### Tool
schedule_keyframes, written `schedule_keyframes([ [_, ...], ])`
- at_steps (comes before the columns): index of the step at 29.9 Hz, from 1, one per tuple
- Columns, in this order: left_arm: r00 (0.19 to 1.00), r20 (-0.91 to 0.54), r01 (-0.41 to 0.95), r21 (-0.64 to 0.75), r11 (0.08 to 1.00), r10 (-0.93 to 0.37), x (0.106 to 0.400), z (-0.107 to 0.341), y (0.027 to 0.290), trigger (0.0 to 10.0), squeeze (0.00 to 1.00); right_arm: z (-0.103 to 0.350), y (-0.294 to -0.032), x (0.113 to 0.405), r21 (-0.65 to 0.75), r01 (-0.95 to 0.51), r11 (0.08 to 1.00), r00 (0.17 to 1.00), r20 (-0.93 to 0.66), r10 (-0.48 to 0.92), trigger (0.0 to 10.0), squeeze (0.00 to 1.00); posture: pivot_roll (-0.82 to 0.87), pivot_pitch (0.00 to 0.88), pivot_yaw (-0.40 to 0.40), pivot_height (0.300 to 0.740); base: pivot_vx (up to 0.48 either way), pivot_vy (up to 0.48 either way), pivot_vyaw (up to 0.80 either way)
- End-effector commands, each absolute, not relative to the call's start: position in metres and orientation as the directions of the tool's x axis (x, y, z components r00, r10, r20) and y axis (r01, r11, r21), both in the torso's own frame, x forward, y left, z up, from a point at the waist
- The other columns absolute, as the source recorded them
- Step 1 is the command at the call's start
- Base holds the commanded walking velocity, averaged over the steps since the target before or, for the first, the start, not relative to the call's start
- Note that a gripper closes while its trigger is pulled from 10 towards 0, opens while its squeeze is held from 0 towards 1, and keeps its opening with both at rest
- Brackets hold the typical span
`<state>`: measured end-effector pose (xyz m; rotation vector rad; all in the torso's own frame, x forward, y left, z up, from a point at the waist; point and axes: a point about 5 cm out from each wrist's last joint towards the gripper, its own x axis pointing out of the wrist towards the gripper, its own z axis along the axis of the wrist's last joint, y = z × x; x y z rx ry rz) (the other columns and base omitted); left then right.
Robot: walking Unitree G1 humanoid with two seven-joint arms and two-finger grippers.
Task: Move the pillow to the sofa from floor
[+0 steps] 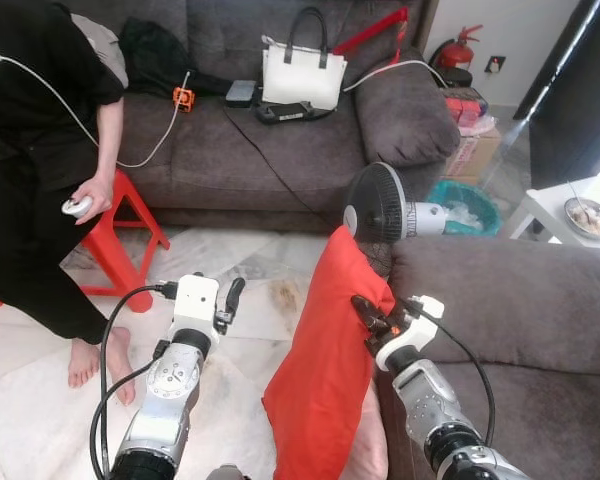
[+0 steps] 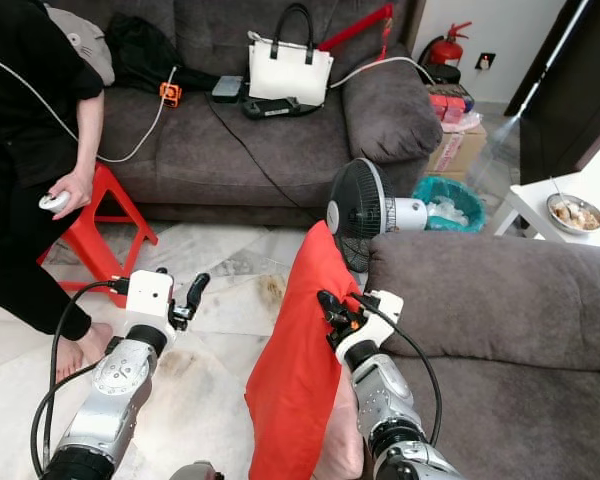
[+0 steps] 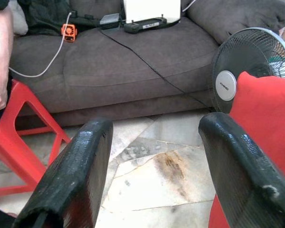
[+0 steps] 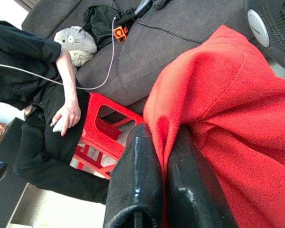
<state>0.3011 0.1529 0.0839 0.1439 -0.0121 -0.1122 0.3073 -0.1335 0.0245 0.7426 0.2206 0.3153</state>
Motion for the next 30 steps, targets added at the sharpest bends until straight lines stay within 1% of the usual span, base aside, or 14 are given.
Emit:
schedule_keyframes([
  [1,0.992,-0.023,0.128,0.142,0.982,-0.126,0.297,0.078,0.151,10.0,0.00,0.049,-0.142,0.322,0.646,-0.257,0.719,0.951,0.036,0.307,10.0,0.00,0.16,0.034,-0.079,0.740,0.000,0.000,0.00],
  [5,0.991,-0.024,0.133,0.142,0.981,-0.131,0.296,0.077,0.149,10.0,0.00,0.048,-0.143,0.321,0.649,-0.242,0.721,0.956,0.032,0.292,10.0,0.00,0.17,0.022,-0.076,0.740,0.000,0.000,0.00],
  [6,0.991,-0.022,0.137,0.143,0.980,-0.135,0.296,0.077,0.148,10.0,0.00,0.047,-0.145,0.321,0.638,-0.226,0.736,0.961,0.024,0.275,10.0,0.00,0.17,0.011,-0.074,0.740,0.000,0.000,-0.71],
  [10,0.990,-0.023,0.143,0.146,0.979,-0.141,0.296,0.077,0.149,10.0,0.00,0.045,-0.147,0.320,0.640,-0.218,0.737,0.963,0.016,0.271,10.0,0.00,0.17,0.000,-0.066,0.740,0.000,0.000,-0.77],
  [18,0.988,-0.018,0.157,0.167,0.973,-0.156,0.299,0.078,0.147,10.0,0.00,0.046,-0.153,0.319,0.635,-0.206,0.745,0.968,0.022,0.249,10.0,0.00,0.16,0.000,-0.058,0.740,0.000,0.000,-0.78],
  [27,0.986,-0.017,0.166,0.156,0.974,-0.165,0.300,0.078,0.145,10.0,0.00,0.046,-0.153,0.319,0.630,-0.204,0.750,0.969,0.022,0.246,10.0,0.00,0.16,0.000,-0.056,0.740,0.000,0.000,-0.78],
  [30,0.987,-0.019,0.163,0.158,0.974,-0.162,0.301,0.079,0.146,10.0,0.00,0.047,-0.154,0.320,0.620,-0.203,0.758,0.971,0.028,0.237,10.0,0.00,0.16,0.000,-0.055,0.740,0.000,0.000,-0.18],
])
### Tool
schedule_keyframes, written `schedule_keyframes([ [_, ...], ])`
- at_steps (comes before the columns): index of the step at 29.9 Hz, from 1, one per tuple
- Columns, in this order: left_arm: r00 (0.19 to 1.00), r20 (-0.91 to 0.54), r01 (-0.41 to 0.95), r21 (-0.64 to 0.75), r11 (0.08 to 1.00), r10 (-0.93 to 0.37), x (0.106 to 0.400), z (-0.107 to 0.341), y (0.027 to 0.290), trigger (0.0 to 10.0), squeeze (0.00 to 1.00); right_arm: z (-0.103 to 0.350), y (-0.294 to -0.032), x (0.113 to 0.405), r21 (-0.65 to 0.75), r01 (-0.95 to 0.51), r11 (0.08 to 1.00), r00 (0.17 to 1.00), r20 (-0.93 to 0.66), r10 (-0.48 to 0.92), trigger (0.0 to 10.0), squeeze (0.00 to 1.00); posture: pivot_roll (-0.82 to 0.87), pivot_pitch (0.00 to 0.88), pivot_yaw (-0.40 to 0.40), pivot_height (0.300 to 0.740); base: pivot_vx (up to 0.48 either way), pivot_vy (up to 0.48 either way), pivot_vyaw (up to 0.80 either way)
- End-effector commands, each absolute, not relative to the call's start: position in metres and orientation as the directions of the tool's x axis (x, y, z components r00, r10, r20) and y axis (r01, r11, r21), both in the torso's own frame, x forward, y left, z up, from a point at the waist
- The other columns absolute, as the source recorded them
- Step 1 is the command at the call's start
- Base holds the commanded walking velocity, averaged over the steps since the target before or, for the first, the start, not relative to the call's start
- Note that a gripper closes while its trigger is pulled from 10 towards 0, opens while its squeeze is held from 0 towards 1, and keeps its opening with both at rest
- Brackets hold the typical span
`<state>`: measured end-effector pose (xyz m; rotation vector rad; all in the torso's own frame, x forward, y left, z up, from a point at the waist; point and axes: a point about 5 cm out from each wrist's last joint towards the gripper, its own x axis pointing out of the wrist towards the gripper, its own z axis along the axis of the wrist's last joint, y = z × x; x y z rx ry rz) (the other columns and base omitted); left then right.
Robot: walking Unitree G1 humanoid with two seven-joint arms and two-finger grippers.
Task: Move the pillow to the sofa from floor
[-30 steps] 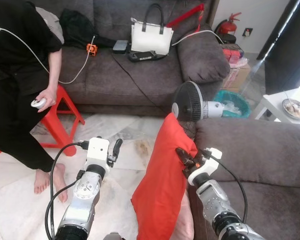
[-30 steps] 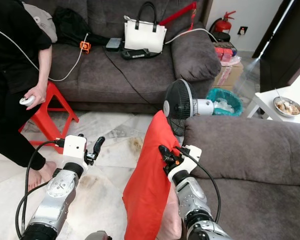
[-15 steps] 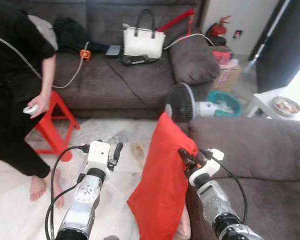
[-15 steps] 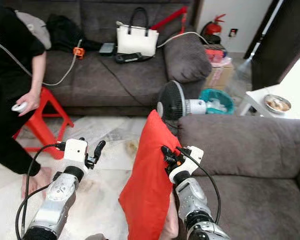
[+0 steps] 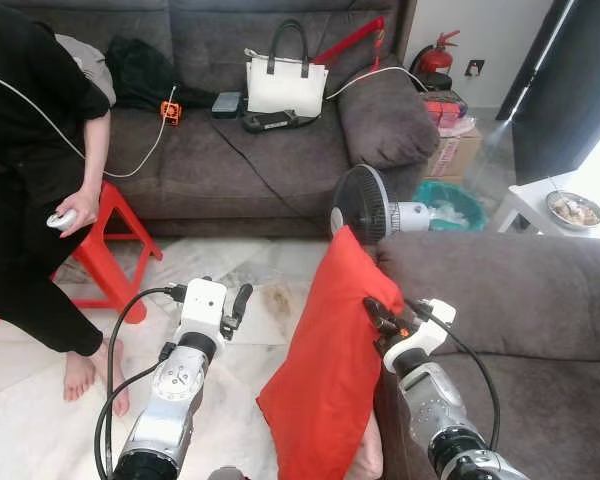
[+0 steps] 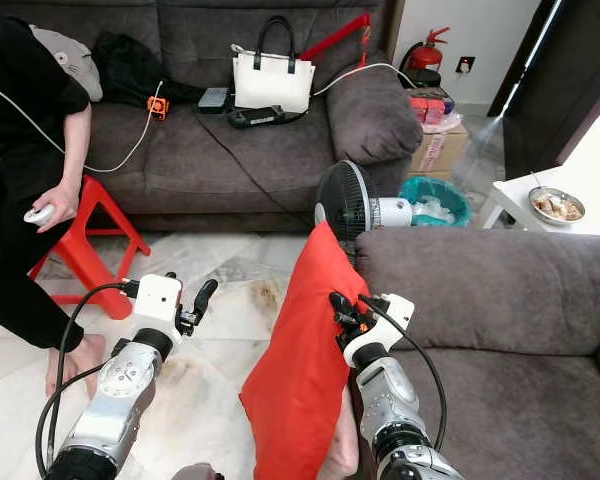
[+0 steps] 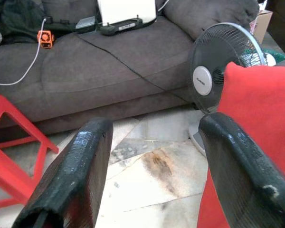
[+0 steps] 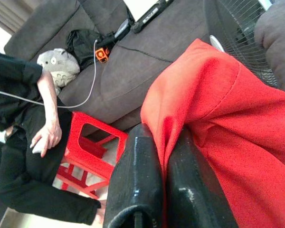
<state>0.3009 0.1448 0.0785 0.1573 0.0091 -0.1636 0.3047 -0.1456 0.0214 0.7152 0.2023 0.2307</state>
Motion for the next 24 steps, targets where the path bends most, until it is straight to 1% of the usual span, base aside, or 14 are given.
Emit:
schedule_keyframes([
  [1,0.987,-0.019,0.163,0.159,0.974,-0.162,0.3001,0.0784,0.1458,10.0,0.00,0.0473,-0.1539,0.3200,0.620,-0.201,0.758,0.972,0.028,0.235,10.0,0.00,0.16,0.000,-0.054,0.740,0.000,0.000,0.00],
  [10,0.986,-0.022,0.169,0.183,0.969,-0.168,0.2991,0.0775,0.1444,10.0,0.00,0.0462,-0.1530,0.3194,0.620,-0.197,0.759,0.972,0.022,0.234,10.0,0.00,0.17,0.000,-0.056,0.740,0.000,0.000,0.00],
  [24,0.988,-0.018,0.153,0.180,0.972,-0.152,0.3003,0.0781,0.1438,10.0,0.00,0.0471,-0.1519,0.3210,0.613,-0.203,0.763,0.969,0.015,0.245,10.0,0.00,0.16,0.008,-0.065,0.740,0.000,-0.418,0.00],
])
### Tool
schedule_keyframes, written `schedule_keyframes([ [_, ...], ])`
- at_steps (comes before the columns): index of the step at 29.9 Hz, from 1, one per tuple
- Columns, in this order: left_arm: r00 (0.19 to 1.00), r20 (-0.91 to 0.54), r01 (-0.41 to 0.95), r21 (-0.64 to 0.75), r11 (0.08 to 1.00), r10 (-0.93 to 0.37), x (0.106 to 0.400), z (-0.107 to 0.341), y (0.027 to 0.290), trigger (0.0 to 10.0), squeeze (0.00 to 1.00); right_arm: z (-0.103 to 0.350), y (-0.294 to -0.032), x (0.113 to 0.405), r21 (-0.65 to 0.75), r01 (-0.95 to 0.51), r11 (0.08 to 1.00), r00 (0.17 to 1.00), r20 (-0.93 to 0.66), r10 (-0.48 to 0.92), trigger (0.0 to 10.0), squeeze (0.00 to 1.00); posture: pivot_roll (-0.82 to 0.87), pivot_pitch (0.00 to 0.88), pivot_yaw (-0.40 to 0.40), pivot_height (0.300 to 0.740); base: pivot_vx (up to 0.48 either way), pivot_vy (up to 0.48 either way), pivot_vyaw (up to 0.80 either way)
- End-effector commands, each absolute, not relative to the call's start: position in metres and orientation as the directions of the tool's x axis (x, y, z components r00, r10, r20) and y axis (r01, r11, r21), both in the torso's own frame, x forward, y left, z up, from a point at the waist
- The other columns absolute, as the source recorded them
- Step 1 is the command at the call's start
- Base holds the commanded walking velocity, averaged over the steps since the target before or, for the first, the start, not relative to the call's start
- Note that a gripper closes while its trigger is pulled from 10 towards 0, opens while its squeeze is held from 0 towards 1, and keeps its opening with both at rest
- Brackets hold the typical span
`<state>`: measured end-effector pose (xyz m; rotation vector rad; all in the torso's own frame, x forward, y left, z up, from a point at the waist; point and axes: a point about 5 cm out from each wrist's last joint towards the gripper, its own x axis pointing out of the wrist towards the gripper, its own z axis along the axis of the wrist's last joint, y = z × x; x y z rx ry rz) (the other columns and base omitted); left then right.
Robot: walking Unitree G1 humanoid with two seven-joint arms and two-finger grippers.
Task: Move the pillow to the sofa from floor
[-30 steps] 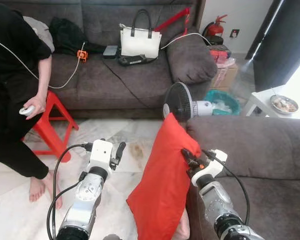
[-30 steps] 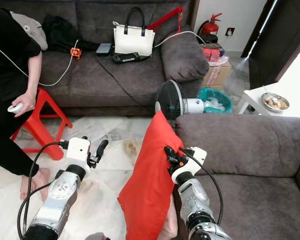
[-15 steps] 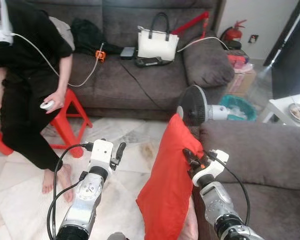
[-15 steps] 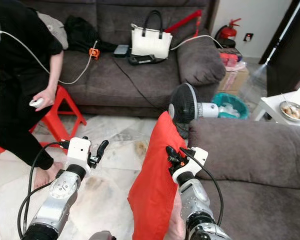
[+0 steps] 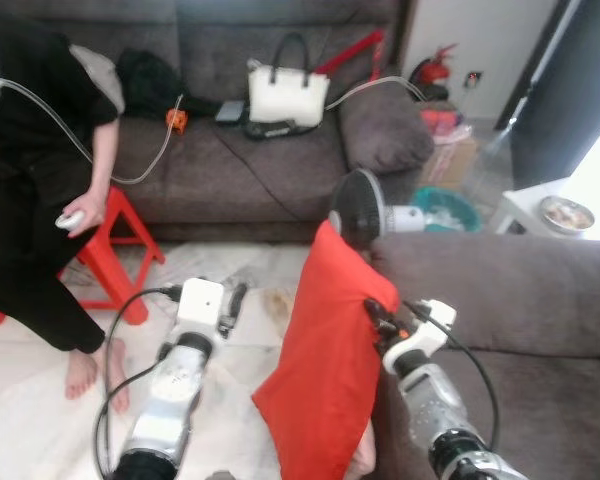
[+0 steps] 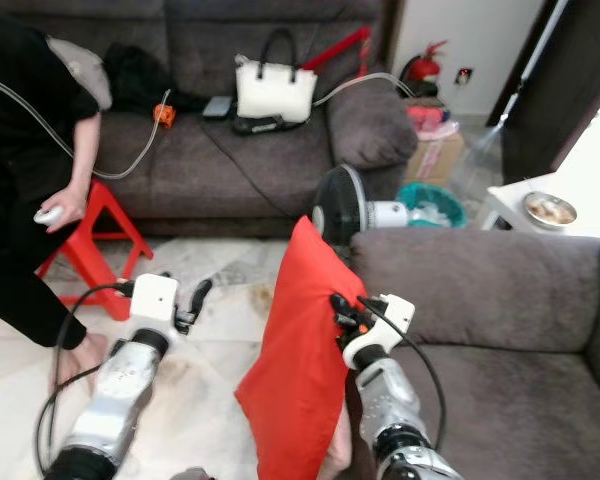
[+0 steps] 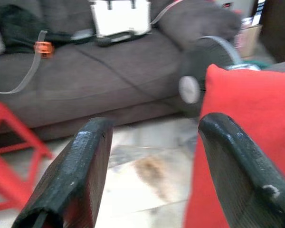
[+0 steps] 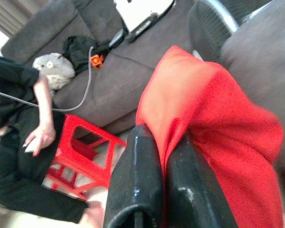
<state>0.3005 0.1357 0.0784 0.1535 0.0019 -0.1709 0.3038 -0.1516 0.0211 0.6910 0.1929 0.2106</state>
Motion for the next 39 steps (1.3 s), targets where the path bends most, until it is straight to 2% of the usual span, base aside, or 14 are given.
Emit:
schedule_keyframes([
  [1,0.989,-0.017,0.150,0.175,0.973,-0.149,0.3003,0.0781,0.1439,10.0,0.00,0.0471,-0.1514,0.3210,0.613,-0.204,0.763,0.969,0.015,0.247,10.0,0.00,0.17,0.011,-0.067,0.740,0.000,0.000,0.00],
  [7,0.991,-0.023,0.131,0.140,0.981,-0.129,0.3004,0.0772,0.1461,10.0,0.00,0.0471,-0.1501,0.3212,0.614,-0.205,0.762,0.968,0.013,0.250,10.0,0.00,0.17,0.013,-0.068,0.740,0.000,0.054,0.00],
  [27,0.991,-0.017,0.132,0.141,0.981,-0.131,0.3008,0.0784,0.1468,10.0,0.00,0.0467,-0.1477,0.3213,0.617,-0.203,0.760,0.968,0.009,0.251,10.0,0.00,0.17,0.023,-0.064,0.740,0.000,0.472,0.00],
  [35,0.991,-0.019,0.133,0.135,0.982,-0.132,0.3012,0.0783,0.1460,10.0,0.00,0.0469,-0.1499,0.3216,0.620,-0.195,0.760,0.971,0.009,0.241,10.0,0.00,0.17,0.024,-0.065,0.740,0.000,0.000,0.00],
  [39,0.991,-0.020,0.134,0.133,0.982,-0.133,0.3011,0.0780,0.1452,10.0,0.00,0.0467,-0.1503,0.3215,0.621,-0.193,0.760,0.971,0.008,0.240,10.0,0.00,0.16,0.023,-0.067,0.740,0.000,0.480,0.00],
])
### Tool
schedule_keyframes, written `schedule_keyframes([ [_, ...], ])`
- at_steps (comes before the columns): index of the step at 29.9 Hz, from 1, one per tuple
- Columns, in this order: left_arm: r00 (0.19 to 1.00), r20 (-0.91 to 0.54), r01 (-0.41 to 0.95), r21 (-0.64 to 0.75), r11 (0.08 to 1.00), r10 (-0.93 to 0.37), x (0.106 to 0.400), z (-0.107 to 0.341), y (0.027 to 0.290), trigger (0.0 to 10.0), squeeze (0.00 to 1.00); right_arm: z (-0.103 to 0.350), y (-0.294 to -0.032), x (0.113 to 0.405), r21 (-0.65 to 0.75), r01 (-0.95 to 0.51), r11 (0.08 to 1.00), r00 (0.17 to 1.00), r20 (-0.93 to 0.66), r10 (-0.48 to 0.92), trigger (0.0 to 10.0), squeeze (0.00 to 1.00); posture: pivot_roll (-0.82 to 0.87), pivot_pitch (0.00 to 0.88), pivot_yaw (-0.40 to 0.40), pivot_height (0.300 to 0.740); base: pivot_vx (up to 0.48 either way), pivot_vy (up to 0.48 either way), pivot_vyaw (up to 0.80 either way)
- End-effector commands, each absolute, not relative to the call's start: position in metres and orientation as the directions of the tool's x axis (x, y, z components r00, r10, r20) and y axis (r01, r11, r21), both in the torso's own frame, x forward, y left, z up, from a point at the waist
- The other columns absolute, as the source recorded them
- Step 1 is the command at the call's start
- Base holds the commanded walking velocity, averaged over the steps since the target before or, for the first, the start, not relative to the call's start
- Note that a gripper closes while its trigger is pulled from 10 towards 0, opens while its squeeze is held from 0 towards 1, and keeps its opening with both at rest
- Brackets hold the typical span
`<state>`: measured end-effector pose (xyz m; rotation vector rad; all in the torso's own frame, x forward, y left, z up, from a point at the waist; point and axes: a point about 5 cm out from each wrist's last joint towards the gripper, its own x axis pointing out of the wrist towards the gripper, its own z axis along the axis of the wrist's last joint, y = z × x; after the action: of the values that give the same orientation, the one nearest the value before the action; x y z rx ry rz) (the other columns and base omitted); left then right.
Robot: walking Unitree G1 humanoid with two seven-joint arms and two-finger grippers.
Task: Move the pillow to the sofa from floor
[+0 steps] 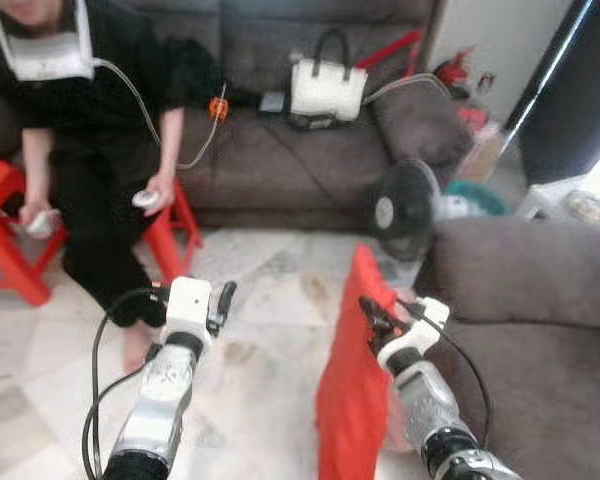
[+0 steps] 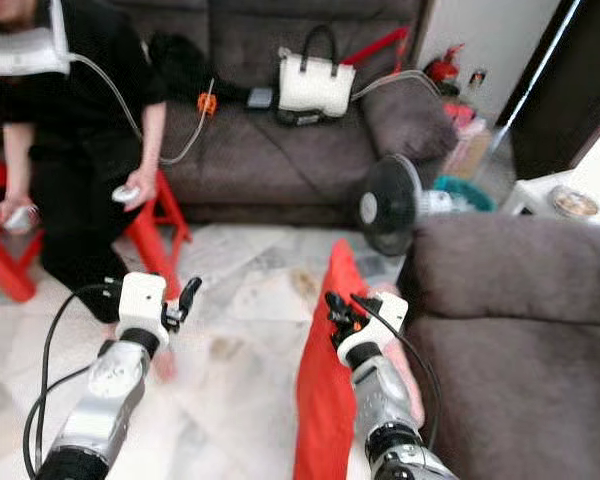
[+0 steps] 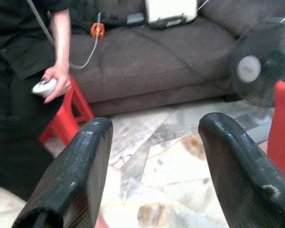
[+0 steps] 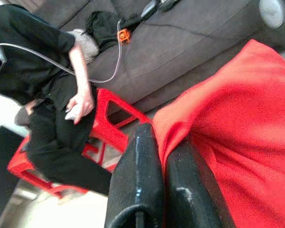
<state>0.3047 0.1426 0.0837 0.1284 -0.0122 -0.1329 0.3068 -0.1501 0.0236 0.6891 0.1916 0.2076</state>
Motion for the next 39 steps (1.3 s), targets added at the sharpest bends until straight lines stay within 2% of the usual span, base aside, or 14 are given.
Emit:
schedule_keyframes([
  [1,0.991,-0.020,0.135,0.134,0.982,-0.134,0.3011,0.0780,0.1451,10.0,0.00,0.0467,-0.1503,0.3215,0.621,-0.193,0.760,0.971,0.008,0.241,10.0,0.00,0.17,0.023,-0.067,0.740,0.000,0.480,0.00],
  [7,0.991,-0.017,0.133,0.133,0.982,-0.132,0.3009,0.0781,0.1452,10.0,0.00,0.0466,-0.1495,0.3216,0.620,-0.193,0.761,0.970,0.005,0.242,10.0,0.00,0.17,0.022,-0.069,0.740,0.000,0.480,0.00],
  [22,0.990,-0.017,0.143,0.135,0.981,-0.142,0.3002,0.0769,0.1420,10.0,0.00,0.0454,-0.1489,0.3217,0.617,-0.190,0.764,0.968,-0.011,0.250,10.0,0.00,0.16,0.017,-0.070,0.740,0.000,0.000,0.00],
  [39,0.987,-0.007,0.160,0.143,0.977,-0.161,0.3004,0.0778,0.1398,10.0,0.00,0.0437,-0.1518,0.3213,0.612,-0.177,0.770,0.969,-0.029,0.246,10.0,0.00,0.15,0.000,-0.064,0.740,0.000,0.000,-0.80],
])
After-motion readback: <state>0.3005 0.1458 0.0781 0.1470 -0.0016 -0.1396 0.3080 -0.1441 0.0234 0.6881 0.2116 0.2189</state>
